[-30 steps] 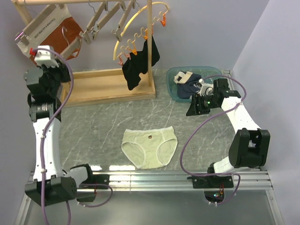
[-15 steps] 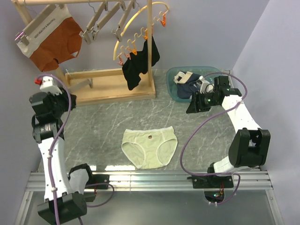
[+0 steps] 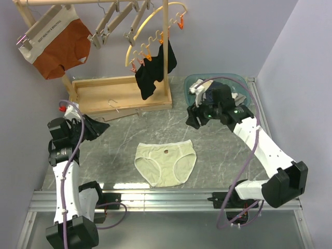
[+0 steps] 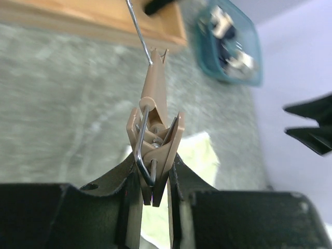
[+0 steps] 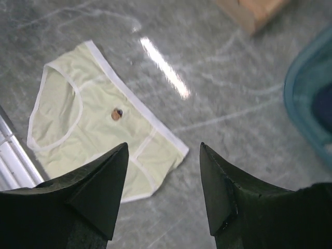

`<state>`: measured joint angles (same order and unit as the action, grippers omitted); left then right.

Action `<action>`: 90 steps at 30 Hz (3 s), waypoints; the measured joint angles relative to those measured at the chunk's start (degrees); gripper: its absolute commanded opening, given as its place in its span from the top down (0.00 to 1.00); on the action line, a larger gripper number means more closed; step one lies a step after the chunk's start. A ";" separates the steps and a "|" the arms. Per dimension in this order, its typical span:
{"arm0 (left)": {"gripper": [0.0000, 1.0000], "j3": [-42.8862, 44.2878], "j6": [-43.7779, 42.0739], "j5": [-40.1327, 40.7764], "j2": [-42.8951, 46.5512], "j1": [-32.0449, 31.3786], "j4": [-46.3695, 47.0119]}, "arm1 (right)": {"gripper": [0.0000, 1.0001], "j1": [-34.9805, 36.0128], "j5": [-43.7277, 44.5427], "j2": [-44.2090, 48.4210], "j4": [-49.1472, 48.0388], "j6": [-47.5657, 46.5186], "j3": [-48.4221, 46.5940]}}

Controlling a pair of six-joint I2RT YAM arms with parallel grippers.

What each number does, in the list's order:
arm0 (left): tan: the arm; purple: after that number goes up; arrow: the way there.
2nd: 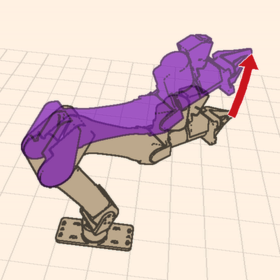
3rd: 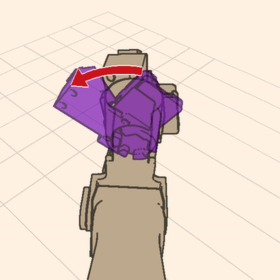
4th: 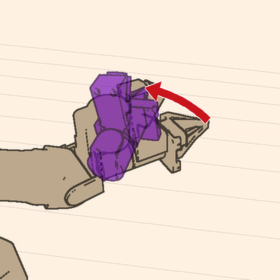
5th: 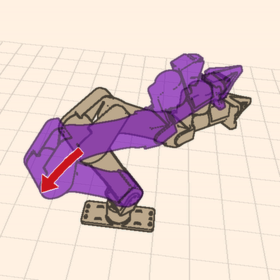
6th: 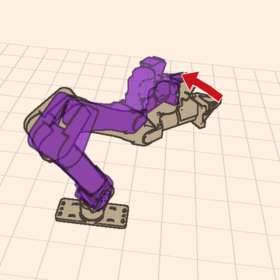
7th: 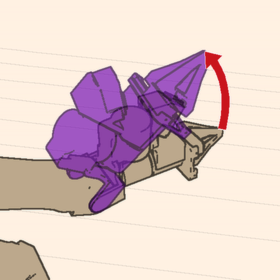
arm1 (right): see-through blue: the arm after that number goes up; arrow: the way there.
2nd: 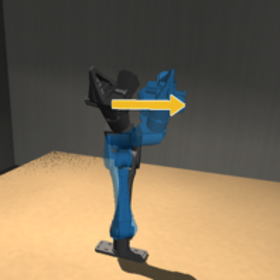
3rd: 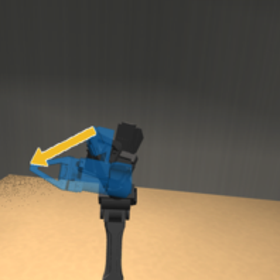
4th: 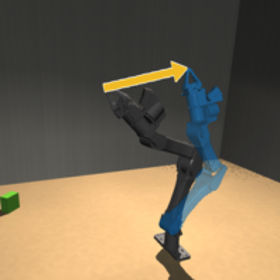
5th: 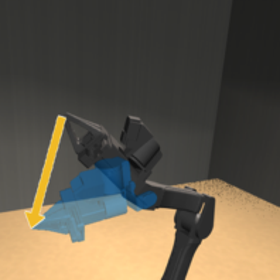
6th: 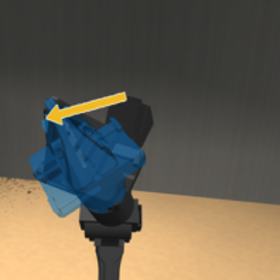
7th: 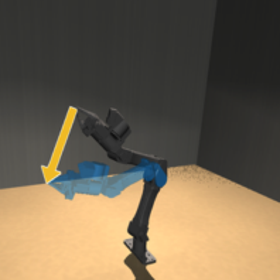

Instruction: Clip the underwear to the hanger

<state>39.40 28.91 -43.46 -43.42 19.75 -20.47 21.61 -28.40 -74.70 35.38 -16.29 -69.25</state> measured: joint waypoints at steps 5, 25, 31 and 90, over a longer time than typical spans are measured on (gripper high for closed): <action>1.00 -5.64 5.33 -5.66 0.22 -4.50 6.73 | 0.35 9.51 5.38 -0.11 -6.84 -3.23 0.02; 1.00 -14.78 17.73 -12.70 -2.27 -23.58 34.51 | 0.37 26.91 10.05 -10.86 -16.98 -22.64 0.46; 0.91 -15.65 18.27 -12.44 -2.43 -24.13 37.31 | 0.89 26.91 10.14 -10.93 -16.55 -25.94 0.76; 0.95 18.05 -37.86 -13.86 -28.76 -24.44 -16.72 | 1.00 29.51 23.30 -11.72 -17.20 -37.35 3.91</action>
<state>57.45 -8.95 -57.32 -72.18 -4.69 -37.19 51.11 -5.10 -86.41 18.17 -53.65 -65.34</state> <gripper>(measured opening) 0.352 0.404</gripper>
